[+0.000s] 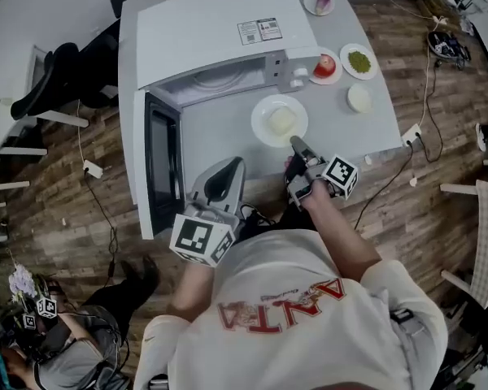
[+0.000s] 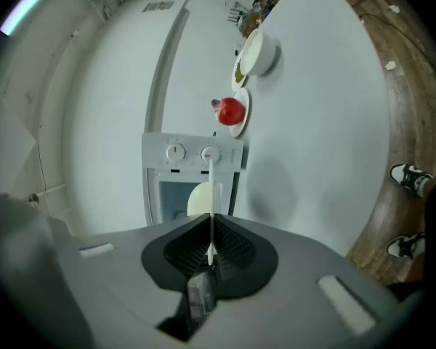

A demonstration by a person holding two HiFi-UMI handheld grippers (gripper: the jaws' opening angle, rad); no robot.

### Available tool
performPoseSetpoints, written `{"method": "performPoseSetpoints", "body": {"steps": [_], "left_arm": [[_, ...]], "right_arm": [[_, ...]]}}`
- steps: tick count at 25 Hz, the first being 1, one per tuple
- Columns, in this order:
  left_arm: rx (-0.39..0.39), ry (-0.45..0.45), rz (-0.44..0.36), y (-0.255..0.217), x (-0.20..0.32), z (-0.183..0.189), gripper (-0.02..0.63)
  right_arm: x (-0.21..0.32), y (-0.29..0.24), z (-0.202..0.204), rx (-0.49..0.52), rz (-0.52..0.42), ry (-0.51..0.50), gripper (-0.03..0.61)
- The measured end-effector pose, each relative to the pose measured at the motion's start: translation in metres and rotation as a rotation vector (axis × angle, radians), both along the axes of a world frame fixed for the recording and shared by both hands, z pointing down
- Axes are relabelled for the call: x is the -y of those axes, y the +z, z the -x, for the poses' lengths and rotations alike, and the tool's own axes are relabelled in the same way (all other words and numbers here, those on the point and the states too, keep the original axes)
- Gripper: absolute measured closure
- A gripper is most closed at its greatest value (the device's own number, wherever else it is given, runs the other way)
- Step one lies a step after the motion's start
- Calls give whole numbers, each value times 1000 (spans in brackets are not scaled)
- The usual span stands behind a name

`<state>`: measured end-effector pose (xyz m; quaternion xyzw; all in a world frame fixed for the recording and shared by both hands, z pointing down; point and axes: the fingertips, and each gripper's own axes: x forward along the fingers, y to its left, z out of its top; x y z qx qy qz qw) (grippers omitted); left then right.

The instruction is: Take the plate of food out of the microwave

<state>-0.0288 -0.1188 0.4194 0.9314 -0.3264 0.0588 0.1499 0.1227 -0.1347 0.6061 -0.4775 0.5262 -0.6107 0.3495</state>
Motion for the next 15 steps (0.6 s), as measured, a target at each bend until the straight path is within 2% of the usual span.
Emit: {"method": "performPoseSetpoints", "body": {"steps": [8, 15], "left_arm": [[6, 163, 13, 1, -18, -55, 607], [12, 229, 10, 3, -29, -84, 607]], "right_arm": [[-48, 19, -82, -6, 32, 212, 560], [-65, 41, -136, -7, 68, 274, 561]]}}
